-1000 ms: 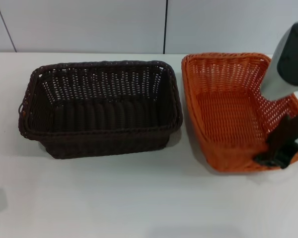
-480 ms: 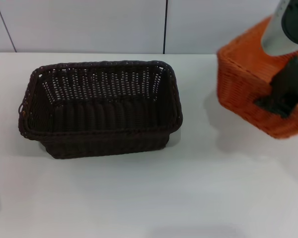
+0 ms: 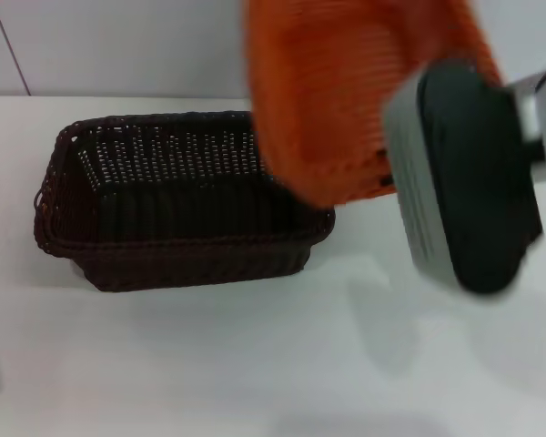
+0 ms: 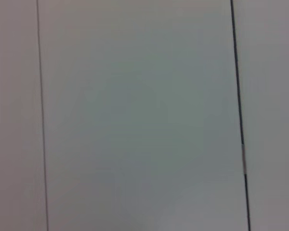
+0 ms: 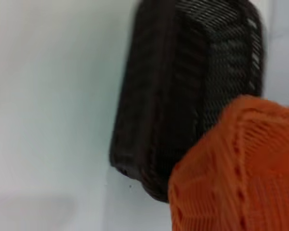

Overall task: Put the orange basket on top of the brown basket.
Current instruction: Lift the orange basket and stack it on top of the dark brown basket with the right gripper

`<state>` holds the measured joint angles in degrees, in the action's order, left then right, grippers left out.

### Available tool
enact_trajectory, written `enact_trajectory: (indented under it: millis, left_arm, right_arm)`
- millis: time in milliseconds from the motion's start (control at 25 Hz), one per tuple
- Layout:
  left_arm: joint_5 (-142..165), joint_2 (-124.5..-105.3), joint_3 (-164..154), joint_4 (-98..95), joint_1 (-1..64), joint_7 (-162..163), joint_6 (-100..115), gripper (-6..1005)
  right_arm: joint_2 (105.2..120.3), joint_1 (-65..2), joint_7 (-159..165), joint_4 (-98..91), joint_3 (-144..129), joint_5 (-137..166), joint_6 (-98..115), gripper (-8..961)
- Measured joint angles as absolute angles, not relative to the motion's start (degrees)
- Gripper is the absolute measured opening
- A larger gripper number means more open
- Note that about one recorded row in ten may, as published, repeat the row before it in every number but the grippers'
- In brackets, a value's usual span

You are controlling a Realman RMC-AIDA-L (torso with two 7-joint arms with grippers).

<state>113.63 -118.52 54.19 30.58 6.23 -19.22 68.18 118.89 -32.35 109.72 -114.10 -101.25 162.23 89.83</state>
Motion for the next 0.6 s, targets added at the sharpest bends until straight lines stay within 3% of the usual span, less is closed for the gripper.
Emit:
enact_trajectory:
  millis: [280,600]
  left_arm:
    - [113.61,-118.56,52.54,30.96,6.15,-17.22,68.09,726]
    - [113.42,-118.65,51.55,31.51,6.05,-17.15,68.08,725]
  right_arm:
    - [118.9,-24.24,88.44,-117.62,-108.63,166.81,77.49,168]
    - [118.88,-23.25,82.01,-114.86,-108.93,167.24,70.58,167]
